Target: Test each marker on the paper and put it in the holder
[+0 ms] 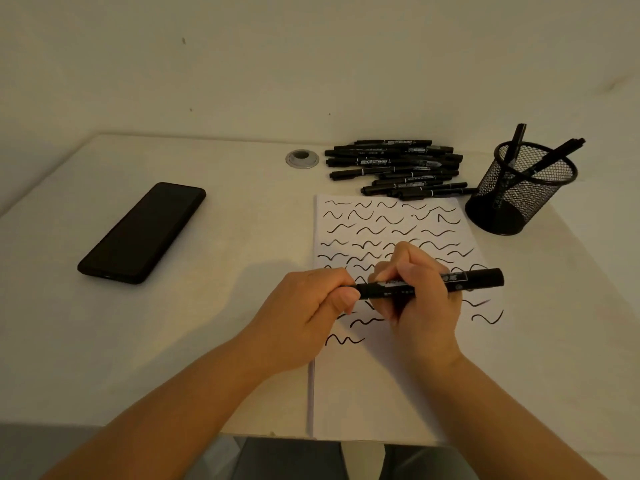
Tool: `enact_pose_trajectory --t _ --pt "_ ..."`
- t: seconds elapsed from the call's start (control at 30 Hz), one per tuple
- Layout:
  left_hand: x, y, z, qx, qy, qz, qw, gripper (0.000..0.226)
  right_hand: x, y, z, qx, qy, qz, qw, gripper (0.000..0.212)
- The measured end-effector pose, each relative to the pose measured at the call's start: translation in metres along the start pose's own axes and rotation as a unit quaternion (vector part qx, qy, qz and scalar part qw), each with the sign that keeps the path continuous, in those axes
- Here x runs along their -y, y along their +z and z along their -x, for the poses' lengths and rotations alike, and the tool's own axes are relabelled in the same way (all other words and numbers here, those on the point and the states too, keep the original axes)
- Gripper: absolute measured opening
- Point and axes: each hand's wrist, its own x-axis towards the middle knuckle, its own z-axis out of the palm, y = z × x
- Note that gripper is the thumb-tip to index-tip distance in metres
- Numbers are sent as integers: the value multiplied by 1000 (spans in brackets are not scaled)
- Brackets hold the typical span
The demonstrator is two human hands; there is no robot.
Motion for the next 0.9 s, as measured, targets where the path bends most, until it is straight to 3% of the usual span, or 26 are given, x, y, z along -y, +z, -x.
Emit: enact_pose_trajectory --t 0.6,0.73,0.9 --pt "2 -8 4 123 -45 104 986 31 2 5 7 45 -143 68 986 23" --pt "6 -9 4 157 -72 169 970 33 0 7 7 67 -179 62 980 21" --pt "8 -9 1 147 -99 147 973 31 -3 2 7 64 -144 86 984 23"
